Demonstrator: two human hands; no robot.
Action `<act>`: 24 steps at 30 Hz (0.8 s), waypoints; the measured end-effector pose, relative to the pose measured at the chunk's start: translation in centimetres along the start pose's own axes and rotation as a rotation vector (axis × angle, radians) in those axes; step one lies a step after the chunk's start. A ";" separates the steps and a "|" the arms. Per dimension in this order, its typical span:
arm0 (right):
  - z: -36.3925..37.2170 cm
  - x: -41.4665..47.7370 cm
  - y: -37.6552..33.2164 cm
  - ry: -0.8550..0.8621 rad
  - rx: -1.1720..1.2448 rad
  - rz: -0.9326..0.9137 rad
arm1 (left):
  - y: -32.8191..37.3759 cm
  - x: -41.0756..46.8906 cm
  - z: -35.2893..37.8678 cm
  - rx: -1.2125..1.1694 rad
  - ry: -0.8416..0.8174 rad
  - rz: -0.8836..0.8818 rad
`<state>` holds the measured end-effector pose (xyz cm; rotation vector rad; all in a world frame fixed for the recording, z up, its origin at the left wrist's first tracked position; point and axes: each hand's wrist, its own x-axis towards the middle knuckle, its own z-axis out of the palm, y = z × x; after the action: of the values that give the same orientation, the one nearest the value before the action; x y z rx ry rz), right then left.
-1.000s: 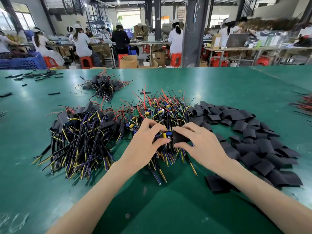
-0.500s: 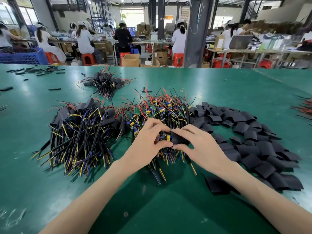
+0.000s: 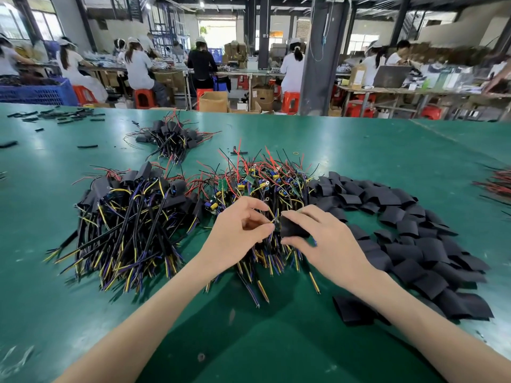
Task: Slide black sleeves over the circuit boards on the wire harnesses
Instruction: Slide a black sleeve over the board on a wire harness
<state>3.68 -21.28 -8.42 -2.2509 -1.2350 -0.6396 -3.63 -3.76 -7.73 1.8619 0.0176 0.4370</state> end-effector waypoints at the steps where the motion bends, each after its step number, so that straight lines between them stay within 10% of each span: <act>1: 0.0 0.0 0.0 -0.004 0.003 -0.003 | -0.1 0.0 0.1 0.003 0.002 0.000; 24: -0.4 0.4 0.5 -0.144 0.121 0.003 | 0.5 -0.2 0.1 0.039 0.000 0.085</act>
<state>4.22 -21.54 -7.99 -2.2292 -1.3013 -0.3962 -3.90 -4.01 -7.39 1.9064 -0.0535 0.4980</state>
